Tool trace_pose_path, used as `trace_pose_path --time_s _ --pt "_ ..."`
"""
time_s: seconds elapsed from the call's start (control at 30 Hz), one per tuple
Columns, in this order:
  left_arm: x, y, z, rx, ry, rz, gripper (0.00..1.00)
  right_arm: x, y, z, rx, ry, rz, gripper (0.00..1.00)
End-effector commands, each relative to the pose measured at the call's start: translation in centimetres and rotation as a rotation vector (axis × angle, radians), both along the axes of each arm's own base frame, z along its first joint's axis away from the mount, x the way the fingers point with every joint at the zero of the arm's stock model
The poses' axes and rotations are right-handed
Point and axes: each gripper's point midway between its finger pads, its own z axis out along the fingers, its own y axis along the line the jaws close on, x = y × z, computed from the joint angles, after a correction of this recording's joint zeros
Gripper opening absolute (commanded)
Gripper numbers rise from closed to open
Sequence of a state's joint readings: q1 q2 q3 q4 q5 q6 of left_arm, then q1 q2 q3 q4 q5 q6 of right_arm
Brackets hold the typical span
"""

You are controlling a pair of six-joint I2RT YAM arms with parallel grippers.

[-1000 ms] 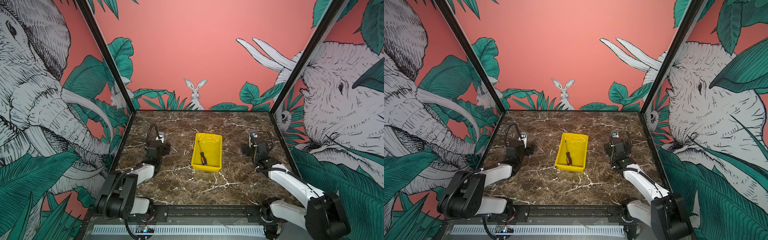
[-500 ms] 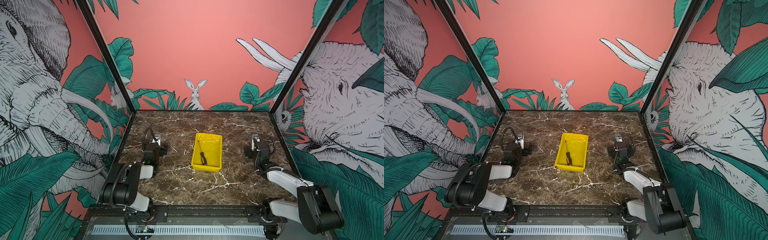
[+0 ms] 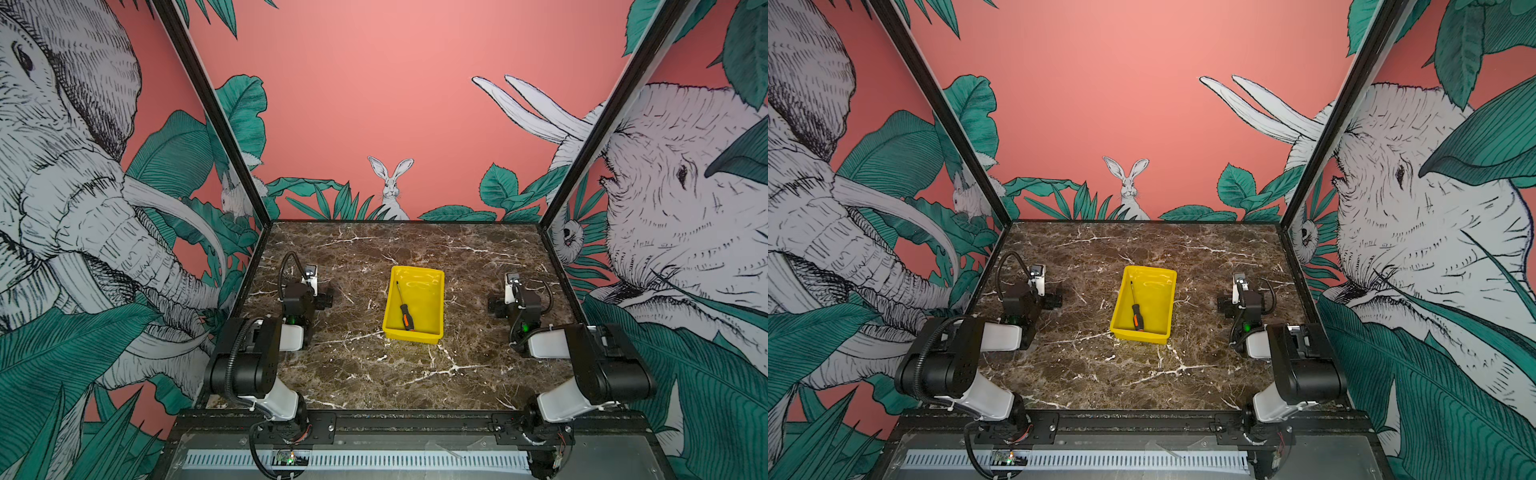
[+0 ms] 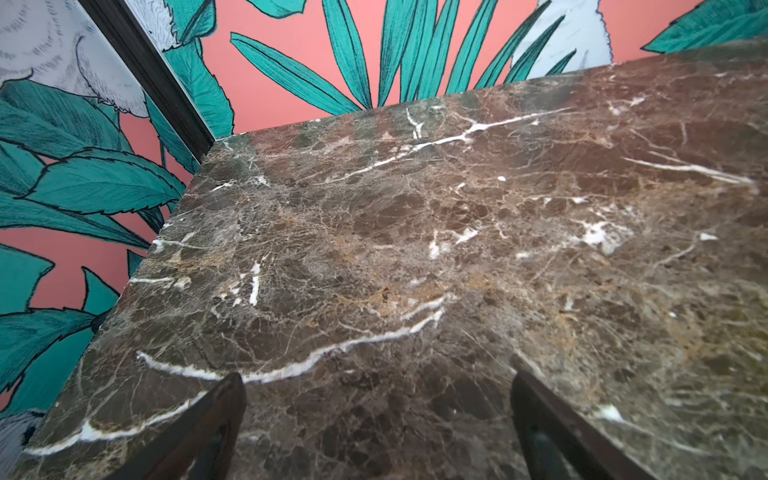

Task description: Put the screwdriver in the bin

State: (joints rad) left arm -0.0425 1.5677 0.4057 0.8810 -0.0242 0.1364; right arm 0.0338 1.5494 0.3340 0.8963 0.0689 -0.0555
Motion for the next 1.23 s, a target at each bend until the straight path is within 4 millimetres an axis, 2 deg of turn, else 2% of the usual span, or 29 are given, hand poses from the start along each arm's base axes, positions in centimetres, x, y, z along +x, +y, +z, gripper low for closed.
trace_pose_path --time_s 0.0,0.1,0.17,0.23,0.33,0.43,0.5,1.2 --pt "0.2 -0.2 0.5 -0.027 -0.004 -0.014 1.00 1.4 0.8 2.6 0.088 -0.106 0.060 0.99" --pt "0.2 0.0 0.5 -0.027 0.000 -0.001 1.00 1.8 0.2 2.4 0.104 -0.076 0.036 0.99" --pt "0.2 0.0 0.5 -0.027 0.000 -0.003 1.00 1.3 -1.8 2.5 0.103 -0.100 -0.083 0.99" --pt "0.2 0.0 0.5 -0.027 -0.001 -0.003 1.00 0.9 -2.6 2.7 0.101 -0.127 -0.134 0.99" --pt "0.2 -0.1 0.5 -0.026 0.000 -0.004 1.00 1.4 -2.0 2.7 0.082 -0.107 -0.110 0.99" --pt "0.1 -0.1 0.4 -0.027 0.001 -0.004 1.00 1.6 -0.1 2.6 0.060 -0.091 -0.010 0.99" --pt "0.2 -0.1 0.5 -0.027 0.000 -0.004 1.00 1.6 0.2 2.6 0.054 -0.095 0.000 0.99" --pt "0.2 0.0 0.5 -0.027 0.001 -0.001 1.00 1.9 -0.2 2.4 0.051 -0.071 -0.026 0.99"
